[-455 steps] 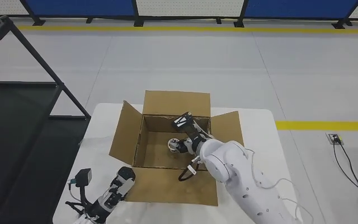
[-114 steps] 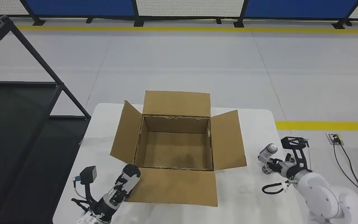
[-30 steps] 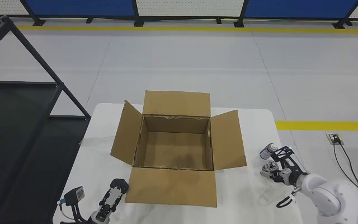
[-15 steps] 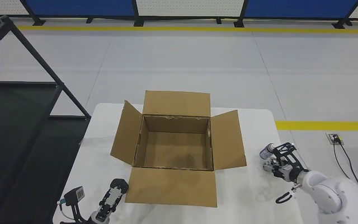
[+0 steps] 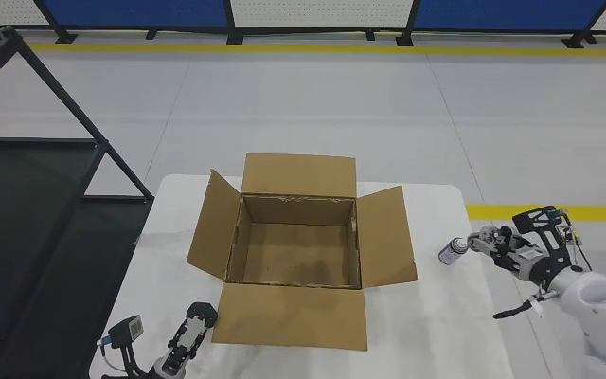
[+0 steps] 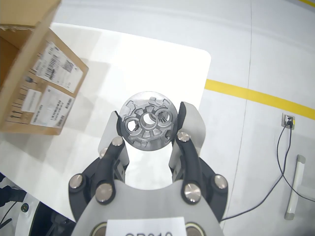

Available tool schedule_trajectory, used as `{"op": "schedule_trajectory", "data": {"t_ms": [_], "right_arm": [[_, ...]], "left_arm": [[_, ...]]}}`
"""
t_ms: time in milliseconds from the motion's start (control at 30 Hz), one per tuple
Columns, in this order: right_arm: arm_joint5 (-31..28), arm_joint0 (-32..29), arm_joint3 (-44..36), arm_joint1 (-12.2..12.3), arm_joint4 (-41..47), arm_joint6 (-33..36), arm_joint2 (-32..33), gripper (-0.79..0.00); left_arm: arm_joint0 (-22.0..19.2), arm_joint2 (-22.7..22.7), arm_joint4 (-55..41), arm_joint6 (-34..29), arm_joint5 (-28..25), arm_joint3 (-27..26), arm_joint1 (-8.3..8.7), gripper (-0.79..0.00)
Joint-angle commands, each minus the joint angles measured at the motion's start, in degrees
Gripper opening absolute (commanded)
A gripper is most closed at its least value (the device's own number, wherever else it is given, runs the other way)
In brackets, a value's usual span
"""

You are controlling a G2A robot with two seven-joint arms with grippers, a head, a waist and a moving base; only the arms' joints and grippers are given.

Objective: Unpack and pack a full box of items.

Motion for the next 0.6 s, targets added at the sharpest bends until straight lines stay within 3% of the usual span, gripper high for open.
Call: {"op": "schedule_trajectory", "data": {"t_ms": [0, 267, 567], "right_arm": [[0.78, -0.28, -3.02, 0.15, 2.2, 0.9, 0.1, -0.785], [1.07, -2.66, -16.42, 0.72, 7.92, 2.26, -2.37, -0.785], [5.34, -2.09, -24.98, 1.01, 4.46, 2.71, -12.49, -0.785]], "left_arm": [[0.0, 0.0, 0.0, 0.0, 0.0, 0.0, 0.0, 0.0], [0.0, 0.0, 0.0, 0.0, 0.0, 0.0, 0.0, 0.0], [0.0, 0.0, 0.0, 0.0, 0.0, 0.0, 0.0, 0.0]]}}
